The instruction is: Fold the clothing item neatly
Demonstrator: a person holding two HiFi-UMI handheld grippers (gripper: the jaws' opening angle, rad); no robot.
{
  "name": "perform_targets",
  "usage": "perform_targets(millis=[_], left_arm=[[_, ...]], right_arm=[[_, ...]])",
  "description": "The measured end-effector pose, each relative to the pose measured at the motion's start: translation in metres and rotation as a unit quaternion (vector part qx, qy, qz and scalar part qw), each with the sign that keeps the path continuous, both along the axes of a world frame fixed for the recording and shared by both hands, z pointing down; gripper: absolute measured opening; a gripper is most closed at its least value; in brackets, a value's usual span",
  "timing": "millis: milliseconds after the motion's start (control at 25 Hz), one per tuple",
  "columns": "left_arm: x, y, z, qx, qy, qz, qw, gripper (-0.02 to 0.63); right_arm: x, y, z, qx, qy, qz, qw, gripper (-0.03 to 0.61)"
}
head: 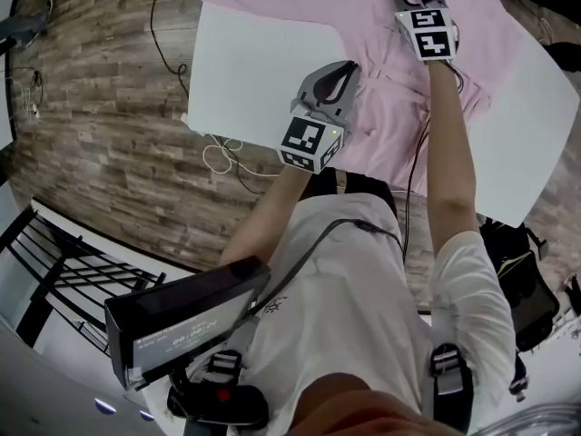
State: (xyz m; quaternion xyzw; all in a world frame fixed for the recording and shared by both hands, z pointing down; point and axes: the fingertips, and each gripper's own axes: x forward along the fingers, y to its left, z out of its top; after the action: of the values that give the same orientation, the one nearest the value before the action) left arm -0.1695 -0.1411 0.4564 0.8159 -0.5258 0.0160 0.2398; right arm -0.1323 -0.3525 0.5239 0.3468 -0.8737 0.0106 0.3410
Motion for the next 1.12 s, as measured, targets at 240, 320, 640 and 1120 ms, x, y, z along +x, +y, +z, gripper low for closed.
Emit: perform_targets(millis=[240,320,640,1120], left_arm=[[0.028,-0.011,-0.003,0.009,0.000,0.029,0.9995,0.003],[0.042,-0.014,-0.001,0.010,-0.004,0.042,0.9990,0.003],[0.084,-0.044,0.014,0.010,-0.020,0.041,0.9989,0.003],[0.092,-0.142,0.059,-0.020,-0.046,-0.020,0.9986,0.003]], right_arm=[[0.068,0.016,0.011,-0.015,0.010,0.050,0.999,0.097],[0.092,0.021,0.012,-0.016,0.008,0.069,0.997,0.097],[0.202,0.043,0.014,-0.018,-0.006,0.141,0.990,0.097],[0.359,-0.020,0.019,-0.001,-0.014,0.233,0.972,0.097]])
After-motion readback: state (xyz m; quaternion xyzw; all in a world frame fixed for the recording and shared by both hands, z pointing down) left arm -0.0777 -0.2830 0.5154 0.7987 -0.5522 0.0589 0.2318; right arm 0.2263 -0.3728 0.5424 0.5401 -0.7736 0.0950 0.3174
